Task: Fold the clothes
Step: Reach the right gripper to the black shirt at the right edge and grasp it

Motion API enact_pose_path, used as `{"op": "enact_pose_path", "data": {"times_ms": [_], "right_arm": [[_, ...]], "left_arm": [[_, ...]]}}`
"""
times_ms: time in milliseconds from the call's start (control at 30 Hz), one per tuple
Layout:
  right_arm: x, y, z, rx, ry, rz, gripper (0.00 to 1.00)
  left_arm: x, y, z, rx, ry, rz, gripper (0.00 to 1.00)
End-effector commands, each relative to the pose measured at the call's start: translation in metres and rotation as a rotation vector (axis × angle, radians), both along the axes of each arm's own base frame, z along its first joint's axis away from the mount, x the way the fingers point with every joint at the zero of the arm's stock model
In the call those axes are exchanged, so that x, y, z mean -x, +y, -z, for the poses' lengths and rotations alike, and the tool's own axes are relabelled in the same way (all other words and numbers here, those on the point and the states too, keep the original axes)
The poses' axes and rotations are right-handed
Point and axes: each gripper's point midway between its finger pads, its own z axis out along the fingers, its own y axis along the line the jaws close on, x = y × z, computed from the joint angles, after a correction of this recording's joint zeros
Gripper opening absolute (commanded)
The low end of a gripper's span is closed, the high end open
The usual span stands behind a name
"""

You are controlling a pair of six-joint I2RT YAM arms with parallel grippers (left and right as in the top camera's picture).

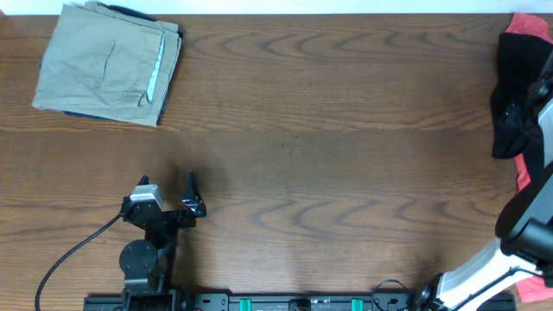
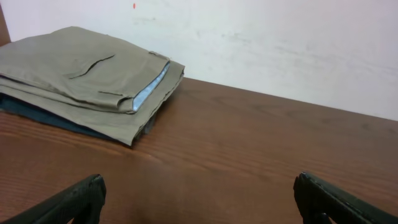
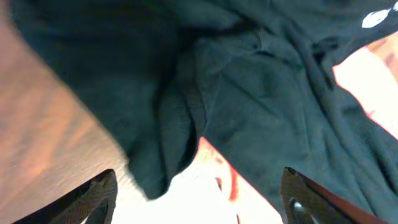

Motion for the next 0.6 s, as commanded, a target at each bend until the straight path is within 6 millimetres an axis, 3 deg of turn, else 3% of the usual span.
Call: {"op": "enact_pose_path", "data": {"times_ms": [0, 200, 267, 333, 567], "right_arm": [[0.001, -0.013, 0.011, 0.001, 0.013, 0.022, 0.8], [0.002, -0.02, 0.038, -0.029, 0.035, 0.037, 0.66], [0.0, -0.019, 0.044, -0.052, 0.024, 0.032, 0.66], [-0.005, -0.017, 0.048, -0.07, 0.008, 0.025, 0.75], [-0.009, -0.018, 0.053, -0.07, -0.004, 0.022, 0.76]], "left_arm": [[0.001, 0.001, 0.015, -0.007, 0.043, 0.0, 0.98], [0.001, 0.001, 0.015, -0.007, 0.043, 0.0, 0.98], [0.001, 0.001, 0.015, -0.007, 0.043, -0.001, 0.98], [0.001, 0.001, 0.015, -0.007, 0.043, 0.0, 0.98], [0.001, 0.001, 0.015, -0.007, 0.043, 0.0, 0.98]]}}
